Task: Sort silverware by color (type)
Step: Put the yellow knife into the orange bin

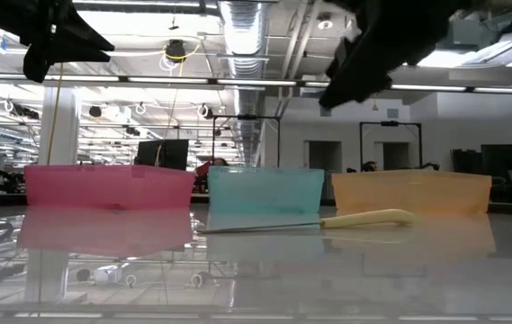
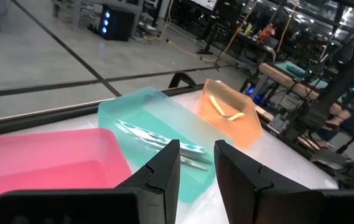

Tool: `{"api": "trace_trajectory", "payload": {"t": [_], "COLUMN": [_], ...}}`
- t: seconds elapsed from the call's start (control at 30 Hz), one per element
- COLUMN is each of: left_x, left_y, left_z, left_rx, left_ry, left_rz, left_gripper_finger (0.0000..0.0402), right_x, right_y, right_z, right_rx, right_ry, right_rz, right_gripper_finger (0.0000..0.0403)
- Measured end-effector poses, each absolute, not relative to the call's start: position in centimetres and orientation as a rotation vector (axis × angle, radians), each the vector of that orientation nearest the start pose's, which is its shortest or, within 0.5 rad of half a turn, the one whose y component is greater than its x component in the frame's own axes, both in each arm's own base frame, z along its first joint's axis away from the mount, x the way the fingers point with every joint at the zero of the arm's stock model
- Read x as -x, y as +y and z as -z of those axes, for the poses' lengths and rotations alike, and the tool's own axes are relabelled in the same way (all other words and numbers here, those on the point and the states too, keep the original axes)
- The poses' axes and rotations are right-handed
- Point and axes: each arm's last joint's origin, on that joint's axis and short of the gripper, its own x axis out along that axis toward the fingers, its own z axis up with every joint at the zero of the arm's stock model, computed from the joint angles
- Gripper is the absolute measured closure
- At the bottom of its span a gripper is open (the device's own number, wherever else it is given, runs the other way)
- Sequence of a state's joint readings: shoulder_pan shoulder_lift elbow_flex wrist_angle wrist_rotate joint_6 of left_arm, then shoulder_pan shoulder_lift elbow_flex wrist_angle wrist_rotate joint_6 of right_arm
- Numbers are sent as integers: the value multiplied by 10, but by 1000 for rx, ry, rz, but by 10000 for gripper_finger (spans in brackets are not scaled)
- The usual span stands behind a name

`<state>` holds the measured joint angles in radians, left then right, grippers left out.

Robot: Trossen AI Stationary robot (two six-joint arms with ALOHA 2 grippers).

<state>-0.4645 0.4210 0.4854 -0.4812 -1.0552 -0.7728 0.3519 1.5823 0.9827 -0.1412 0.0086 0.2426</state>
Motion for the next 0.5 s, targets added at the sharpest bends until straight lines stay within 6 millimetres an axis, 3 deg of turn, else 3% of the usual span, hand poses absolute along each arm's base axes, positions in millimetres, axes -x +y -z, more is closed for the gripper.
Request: {"api": "trace_trajectory", "payload": {"t": [0.3, 0.5], "left_x": [-96, -94], "left_y": [-20, -19], "left_z": [-254, -252], "left_rx": [445, 432], "left_ry": [63, 68], "left_rz": [-667, -694], "left_gripper_finger": [318, 318], "right_x": [-292, -293], "right_y": [105, 95], "right_z": [-180, -177], "right_rx": [-182, -152], "right_ry": [652, 636], "right_rz": [-243, -352], "right_gripper_finger": [256, 254]}}
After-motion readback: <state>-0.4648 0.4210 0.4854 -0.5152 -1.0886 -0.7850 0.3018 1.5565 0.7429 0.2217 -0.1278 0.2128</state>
